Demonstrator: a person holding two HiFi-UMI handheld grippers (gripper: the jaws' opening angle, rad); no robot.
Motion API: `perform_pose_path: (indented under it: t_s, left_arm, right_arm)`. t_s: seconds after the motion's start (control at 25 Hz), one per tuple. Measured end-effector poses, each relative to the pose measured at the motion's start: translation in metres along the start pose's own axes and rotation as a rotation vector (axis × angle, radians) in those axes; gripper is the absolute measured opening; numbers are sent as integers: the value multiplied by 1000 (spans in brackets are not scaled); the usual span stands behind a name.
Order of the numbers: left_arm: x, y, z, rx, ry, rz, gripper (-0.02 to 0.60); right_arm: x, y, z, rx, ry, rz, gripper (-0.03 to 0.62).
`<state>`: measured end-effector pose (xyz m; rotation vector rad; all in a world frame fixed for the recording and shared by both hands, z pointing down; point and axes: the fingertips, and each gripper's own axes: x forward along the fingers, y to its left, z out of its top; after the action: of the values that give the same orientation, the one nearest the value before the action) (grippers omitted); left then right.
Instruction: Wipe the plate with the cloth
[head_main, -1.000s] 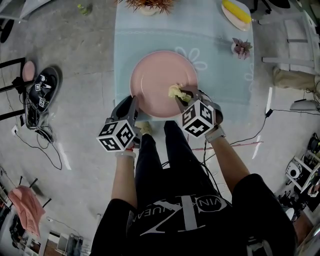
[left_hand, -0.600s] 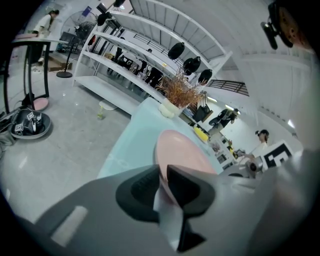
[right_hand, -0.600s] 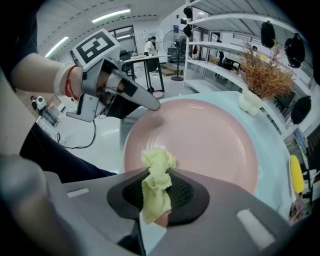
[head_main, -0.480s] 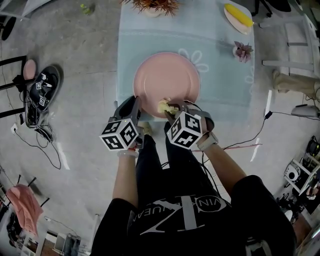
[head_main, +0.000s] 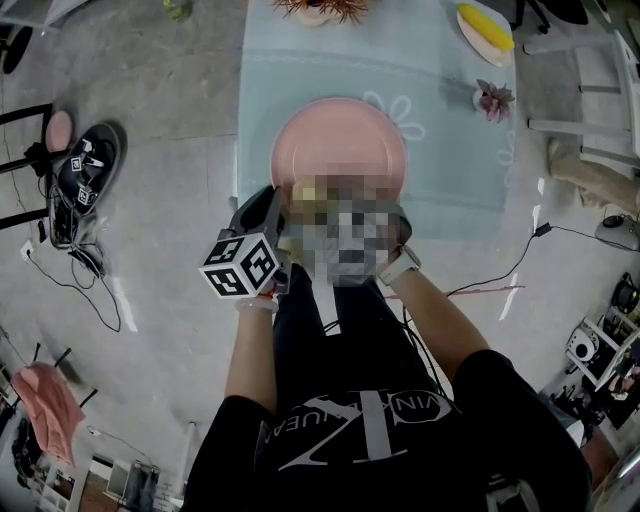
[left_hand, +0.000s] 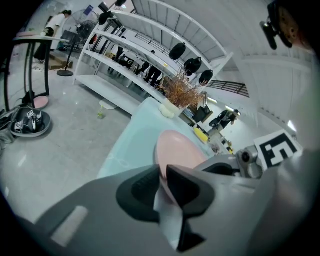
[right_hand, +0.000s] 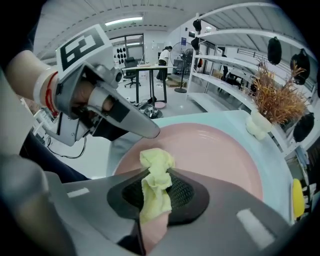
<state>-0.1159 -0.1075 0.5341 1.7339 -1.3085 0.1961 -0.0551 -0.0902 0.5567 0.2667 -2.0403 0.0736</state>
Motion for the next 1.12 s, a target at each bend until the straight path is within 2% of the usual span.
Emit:
perform_pose_path:
  t_s: [0.28, 0.48, 0.84, 1.12]
  left_arm:
    - [0, 1, -1, -7, -5, -5, 0]
    - [-1, 1, -1, -11, -11, -5, 0]
    - [-1, 1, -1, -16, -18, 4, 0]
    - [0, 2, -2, -16, -21, 13, 0]
  right_arm:
    - [16, -41, 24, -9, -28, -53, 81]
    - [18, -75, 26, 11, -33, -106, 81]
    - [4, -119, -4, 89, 2, -218, 80]
    - [-12, -128, -38, 103, 57, -286, 78]
